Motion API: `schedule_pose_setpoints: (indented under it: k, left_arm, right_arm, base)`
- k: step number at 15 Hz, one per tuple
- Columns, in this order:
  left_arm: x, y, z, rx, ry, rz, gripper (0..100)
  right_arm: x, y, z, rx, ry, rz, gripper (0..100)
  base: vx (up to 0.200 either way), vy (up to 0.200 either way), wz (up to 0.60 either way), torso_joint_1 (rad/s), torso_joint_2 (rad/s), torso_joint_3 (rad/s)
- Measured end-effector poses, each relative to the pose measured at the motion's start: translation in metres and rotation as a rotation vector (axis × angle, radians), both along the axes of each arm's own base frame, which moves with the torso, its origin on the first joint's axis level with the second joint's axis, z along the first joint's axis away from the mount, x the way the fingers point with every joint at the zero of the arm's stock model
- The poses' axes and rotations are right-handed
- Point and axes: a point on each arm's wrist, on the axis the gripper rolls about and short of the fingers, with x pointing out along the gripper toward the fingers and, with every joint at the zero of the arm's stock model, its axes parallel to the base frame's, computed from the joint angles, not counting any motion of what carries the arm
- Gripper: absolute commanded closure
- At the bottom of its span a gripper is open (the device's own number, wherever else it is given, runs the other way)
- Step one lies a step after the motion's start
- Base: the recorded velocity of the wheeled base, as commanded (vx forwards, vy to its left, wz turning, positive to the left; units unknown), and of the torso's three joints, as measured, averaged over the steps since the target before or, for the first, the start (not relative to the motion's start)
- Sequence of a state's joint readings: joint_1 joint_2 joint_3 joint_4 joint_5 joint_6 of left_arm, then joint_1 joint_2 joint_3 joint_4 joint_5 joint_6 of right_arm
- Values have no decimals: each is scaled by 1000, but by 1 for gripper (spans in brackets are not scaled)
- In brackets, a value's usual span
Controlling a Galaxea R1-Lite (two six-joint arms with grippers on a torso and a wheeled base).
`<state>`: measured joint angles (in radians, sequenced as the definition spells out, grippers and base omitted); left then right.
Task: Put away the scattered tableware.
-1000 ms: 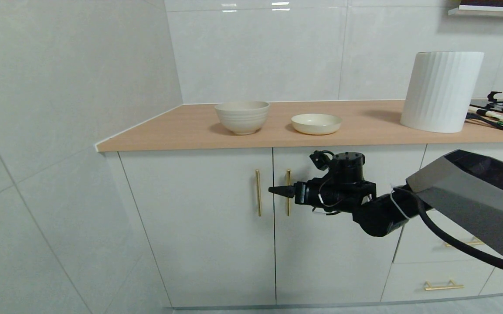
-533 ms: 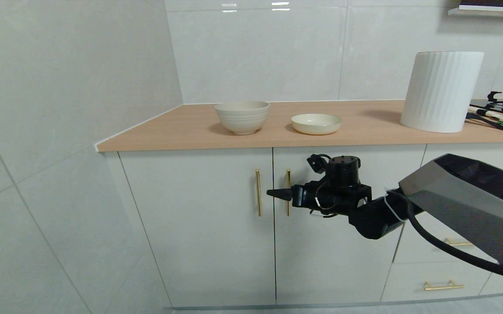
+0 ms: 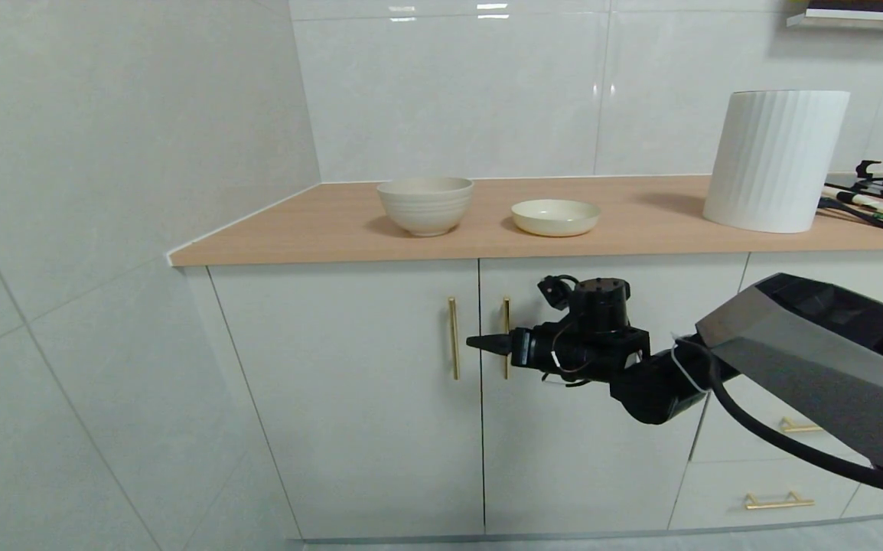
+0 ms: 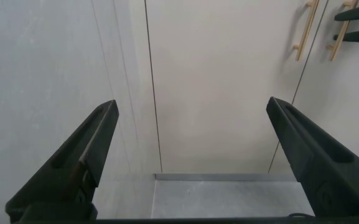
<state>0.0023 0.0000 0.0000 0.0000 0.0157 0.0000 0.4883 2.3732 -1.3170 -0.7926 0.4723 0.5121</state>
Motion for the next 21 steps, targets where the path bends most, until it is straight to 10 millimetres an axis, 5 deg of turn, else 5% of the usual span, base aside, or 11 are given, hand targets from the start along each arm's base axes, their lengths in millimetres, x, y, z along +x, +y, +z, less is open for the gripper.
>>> schedule_pose_setpoints:
  k: [10, 21]
  left_arm:
    - [0, 0, 0, 0, 0, -1, 0]
    - [0, 0, 0, 0, 0, 0, 0]
  right_arm:
    - [-32, -13, 14, 24, 32, 129, 0]
    - [-90, -17, 19, 32, 48, 240, 0]
  base:
    - [0, 0, 0, 0, 0, 0]
    - [0, 0, 0, 0, 0, 0]
